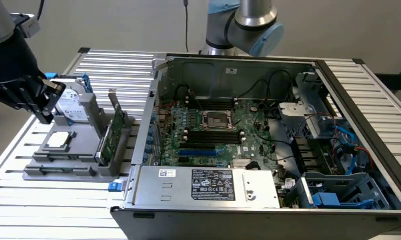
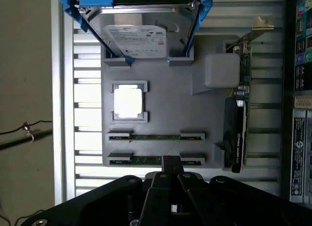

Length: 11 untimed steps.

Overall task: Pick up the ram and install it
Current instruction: 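Pick up the ram and move it above insertion slot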

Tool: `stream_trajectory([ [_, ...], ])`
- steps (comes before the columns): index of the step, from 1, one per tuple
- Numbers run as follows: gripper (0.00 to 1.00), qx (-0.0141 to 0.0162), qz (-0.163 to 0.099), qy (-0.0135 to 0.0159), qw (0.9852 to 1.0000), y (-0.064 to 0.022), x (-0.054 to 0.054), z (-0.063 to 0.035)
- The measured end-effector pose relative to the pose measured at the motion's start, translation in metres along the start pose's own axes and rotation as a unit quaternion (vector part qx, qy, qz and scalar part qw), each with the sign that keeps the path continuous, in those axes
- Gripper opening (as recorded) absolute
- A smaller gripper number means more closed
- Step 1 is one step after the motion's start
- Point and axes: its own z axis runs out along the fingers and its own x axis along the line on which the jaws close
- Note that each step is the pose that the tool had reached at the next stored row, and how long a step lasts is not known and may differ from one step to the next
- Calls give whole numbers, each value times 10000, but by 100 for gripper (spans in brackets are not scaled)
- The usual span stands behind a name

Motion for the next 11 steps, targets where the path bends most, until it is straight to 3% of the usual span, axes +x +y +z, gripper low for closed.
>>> stream_trajectory([
  [6,11,12,-476,25,9989,-1,8,33],
  [11,11,25,-934,51,9956,-3,7,60],
])
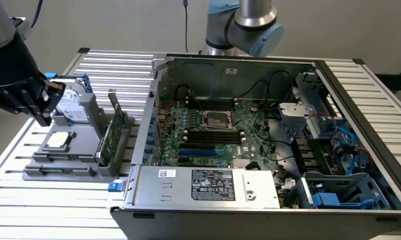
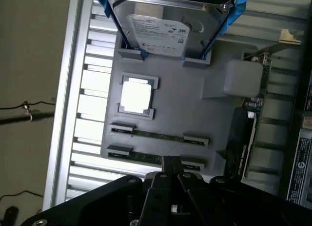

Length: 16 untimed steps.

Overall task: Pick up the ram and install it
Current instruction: 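Pick up the ram and move it above insertion slot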

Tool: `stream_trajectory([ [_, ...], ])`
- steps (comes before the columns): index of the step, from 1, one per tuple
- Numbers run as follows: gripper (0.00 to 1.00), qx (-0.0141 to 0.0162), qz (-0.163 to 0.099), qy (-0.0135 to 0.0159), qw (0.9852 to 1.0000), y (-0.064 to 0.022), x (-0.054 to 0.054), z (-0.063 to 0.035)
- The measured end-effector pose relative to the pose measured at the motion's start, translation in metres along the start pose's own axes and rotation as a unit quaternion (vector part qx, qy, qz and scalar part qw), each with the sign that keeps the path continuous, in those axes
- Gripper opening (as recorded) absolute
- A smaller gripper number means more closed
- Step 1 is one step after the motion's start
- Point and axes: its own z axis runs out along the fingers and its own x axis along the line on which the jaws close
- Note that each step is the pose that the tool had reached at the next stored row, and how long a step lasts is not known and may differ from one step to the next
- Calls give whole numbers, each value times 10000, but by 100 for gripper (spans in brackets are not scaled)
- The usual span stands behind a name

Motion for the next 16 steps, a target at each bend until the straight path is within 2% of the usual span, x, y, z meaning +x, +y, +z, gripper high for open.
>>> stream_trajectory([
  [4,11,10,-364,21,9993,-1,-1,24],
  [8,11,20,-723,42,9974,-3,-2,54],
  [11,11,27,-991,57,9951,-5,-3,78],
  [16,11,40,-1447,83,9894,-8,-4,124],
])
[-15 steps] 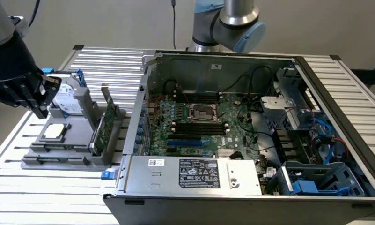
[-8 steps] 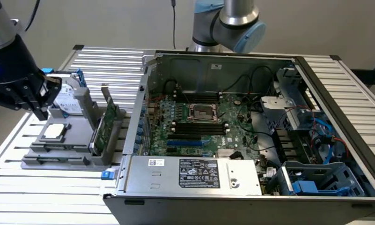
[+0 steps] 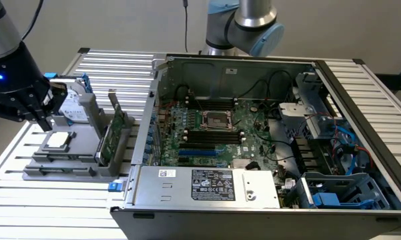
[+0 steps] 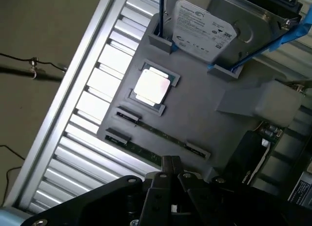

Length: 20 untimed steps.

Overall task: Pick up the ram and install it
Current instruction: 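Pick up the ram and move it above insertion slot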

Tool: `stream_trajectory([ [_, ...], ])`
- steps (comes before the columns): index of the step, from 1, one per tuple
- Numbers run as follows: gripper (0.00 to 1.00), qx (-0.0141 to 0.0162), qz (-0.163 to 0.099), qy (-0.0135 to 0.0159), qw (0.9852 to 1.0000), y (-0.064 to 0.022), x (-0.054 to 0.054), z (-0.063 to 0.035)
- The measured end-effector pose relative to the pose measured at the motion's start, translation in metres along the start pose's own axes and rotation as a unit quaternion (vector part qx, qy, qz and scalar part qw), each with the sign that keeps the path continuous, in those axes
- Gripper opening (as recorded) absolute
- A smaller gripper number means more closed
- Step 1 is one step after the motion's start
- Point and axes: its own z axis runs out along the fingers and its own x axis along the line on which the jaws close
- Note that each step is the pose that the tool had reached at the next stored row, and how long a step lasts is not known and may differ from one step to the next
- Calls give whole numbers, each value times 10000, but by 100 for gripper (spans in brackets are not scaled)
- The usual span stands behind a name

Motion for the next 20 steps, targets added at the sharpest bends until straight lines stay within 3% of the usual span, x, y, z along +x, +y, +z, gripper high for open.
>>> stream_trajectory([
  [5,11,13,-451,26,9990,-3,-1,47],
  [10,11,25,-904,52,9959,-5,-3,92],
  [14,11,35,-1261,72,9920,-7,-3,120],
  [20,11,51,-1801,104,9836,-8,-4,148],
])
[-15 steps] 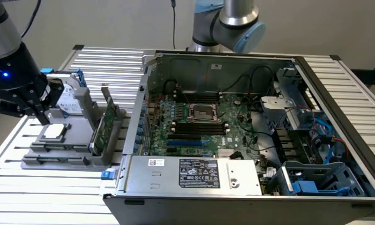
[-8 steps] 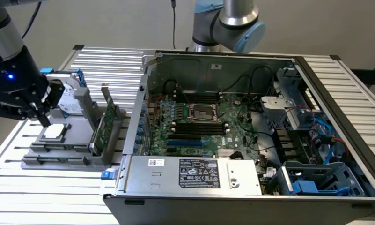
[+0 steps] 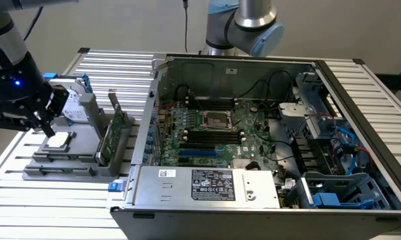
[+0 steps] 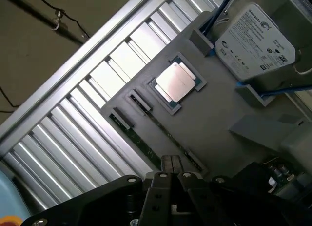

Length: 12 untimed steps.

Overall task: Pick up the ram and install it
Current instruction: 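Pick up the ram and move it above insertion slot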

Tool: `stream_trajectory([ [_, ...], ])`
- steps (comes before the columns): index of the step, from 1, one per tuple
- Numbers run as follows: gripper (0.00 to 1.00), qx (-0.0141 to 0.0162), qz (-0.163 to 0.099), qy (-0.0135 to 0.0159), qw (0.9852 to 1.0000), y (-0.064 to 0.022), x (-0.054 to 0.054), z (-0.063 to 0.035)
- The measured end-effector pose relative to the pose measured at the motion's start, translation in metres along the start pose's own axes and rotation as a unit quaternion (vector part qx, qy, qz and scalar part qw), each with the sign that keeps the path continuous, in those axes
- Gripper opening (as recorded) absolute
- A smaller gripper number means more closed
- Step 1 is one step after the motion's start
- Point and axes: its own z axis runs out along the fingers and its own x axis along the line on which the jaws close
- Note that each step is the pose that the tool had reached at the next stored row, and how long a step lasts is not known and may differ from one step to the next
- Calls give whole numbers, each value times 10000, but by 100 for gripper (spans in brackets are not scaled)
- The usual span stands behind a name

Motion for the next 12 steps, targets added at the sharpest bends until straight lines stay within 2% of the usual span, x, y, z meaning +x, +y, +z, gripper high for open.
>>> stream_trajectory([
  [3,11,8,-274,15,9996,0,0,4],
  [6,11,19,-543,26,9985,0,0,6],
  [9,11,37,-817,35,9966,0,0,5],
  [12,11,75,-1086,26,9941,0,0,6],
])
